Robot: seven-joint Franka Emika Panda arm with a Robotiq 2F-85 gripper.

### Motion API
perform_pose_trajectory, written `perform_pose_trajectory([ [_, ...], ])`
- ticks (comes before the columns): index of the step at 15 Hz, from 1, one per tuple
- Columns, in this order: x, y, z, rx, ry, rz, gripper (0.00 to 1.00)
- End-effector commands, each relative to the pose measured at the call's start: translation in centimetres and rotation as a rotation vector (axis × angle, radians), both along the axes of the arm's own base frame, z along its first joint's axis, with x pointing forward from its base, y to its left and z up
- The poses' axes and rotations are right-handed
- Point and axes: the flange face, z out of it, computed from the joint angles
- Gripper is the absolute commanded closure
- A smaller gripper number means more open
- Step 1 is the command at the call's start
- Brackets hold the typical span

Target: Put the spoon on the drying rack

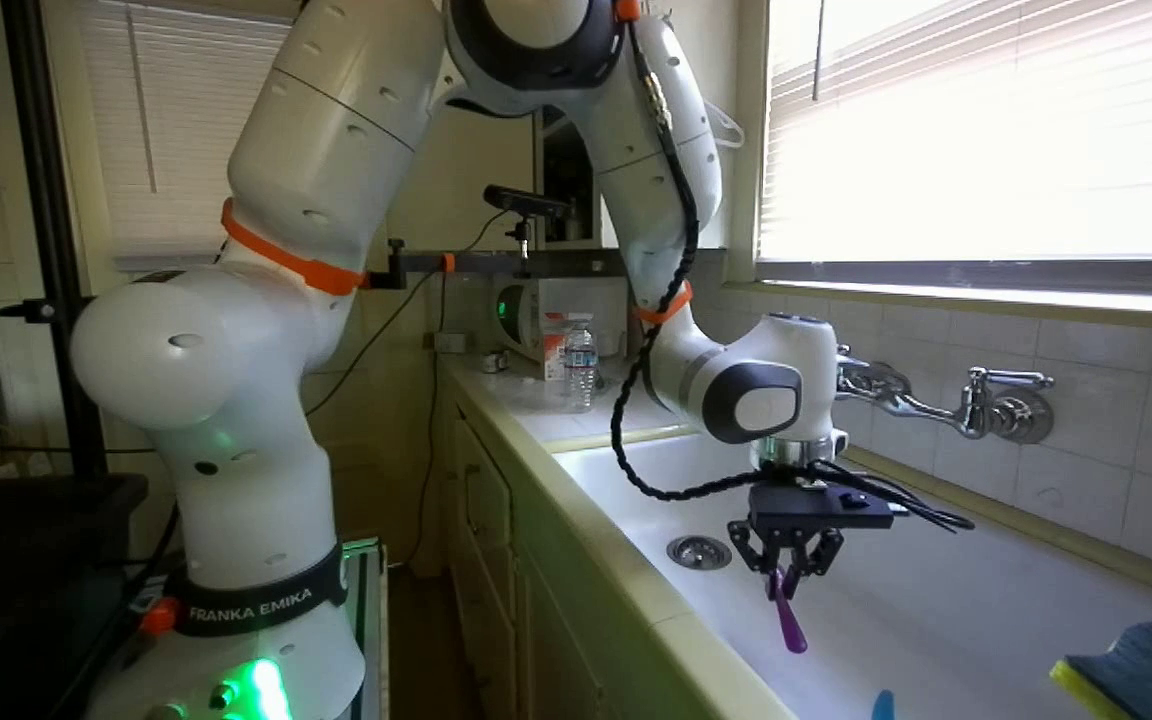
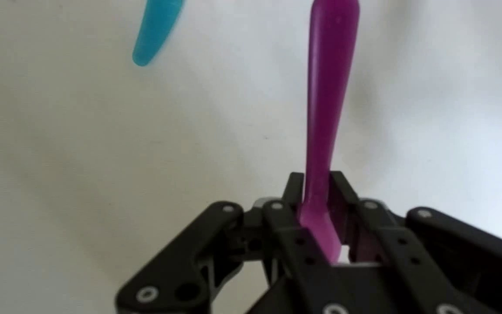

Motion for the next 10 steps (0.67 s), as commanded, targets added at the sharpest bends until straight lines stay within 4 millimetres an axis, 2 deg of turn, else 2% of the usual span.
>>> perform_pose_trajectory([
  [1,-3.3,-1.3,3.9,-0.032,-0.096,-0.131,0.95],
  [10,-7.0,-7.2,12.5,-0.053,-0.398,-0.437,0.95],
])
